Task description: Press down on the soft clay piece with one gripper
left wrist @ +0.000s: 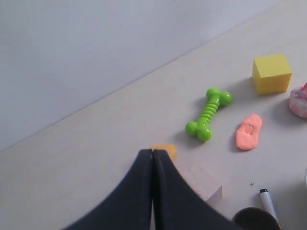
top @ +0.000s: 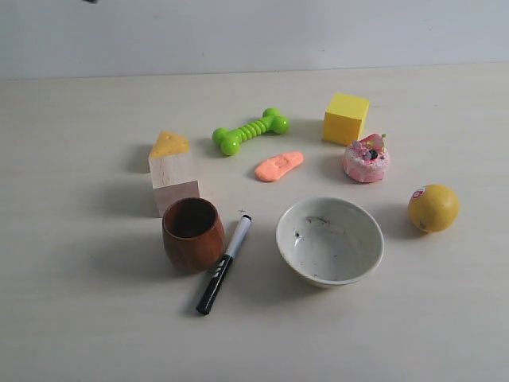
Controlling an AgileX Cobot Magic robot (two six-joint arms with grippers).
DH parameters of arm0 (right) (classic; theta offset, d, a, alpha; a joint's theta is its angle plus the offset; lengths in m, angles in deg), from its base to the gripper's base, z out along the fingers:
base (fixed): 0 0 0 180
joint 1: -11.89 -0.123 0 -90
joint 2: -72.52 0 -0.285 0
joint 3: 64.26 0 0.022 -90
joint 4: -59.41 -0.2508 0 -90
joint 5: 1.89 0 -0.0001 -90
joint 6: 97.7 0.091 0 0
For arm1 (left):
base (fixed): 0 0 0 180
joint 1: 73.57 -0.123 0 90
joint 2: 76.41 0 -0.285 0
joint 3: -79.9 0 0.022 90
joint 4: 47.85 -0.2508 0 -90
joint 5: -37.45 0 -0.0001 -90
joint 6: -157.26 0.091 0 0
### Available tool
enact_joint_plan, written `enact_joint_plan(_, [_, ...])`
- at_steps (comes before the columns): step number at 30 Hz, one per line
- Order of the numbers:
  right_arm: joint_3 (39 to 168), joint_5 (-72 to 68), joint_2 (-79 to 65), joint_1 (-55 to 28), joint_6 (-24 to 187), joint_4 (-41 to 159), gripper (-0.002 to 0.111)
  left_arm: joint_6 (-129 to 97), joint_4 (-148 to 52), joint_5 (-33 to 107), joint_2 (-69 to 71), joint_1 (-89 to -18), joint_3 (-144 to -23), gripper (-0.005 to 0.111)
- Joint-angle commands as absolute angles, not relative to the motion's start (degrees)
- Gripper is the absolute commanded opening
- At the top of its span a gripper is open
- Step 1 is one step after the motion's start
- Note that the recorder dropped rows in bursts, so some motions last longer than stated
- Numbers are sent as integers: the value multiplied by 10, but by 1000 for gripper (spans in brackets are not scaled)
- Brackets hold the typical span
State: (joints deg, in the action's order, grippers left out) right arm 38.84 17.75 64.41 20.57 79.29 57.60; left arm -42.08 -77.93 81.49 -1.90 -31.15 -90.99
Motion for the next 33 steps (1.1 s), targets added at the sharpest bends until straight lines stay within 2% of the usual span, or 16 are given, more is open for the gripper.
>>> enact_joint_plan(1, [385, 175, 647, 206, 793, 578, 0, -446, -786, 801, -176, -313, -823, 0])
enact_joint_plan(7, [385, 175, 647, 206, 793, 578, 0, -445, -779, 828, -354, -313, -766, 0])
enact_joint_plan(13, [385, 175, 647, 206, 793, 578, 0, -440, -772, 853, -431, -313, -765, 0])
enact_joint_plan(26, [385, 175, 647, 206, 793, 578, 0, -421, -778, 860, -456, -323, -745, 0])
enact_joint_plan(28, [385, 175, 647, 206, 793, 578, 0, -460, -769, 827, -456, -388, -709, 0])
enact_joint_plan(29, [385, 175, 647, 206, 793, 578, 0, -463, -742, 774, -456, -451, -673, 0])
enact_joint_plan(33, [385, 175, 647, 206, 793, 578, 0, -463, -653, 630, -471, -601, -582, 0])
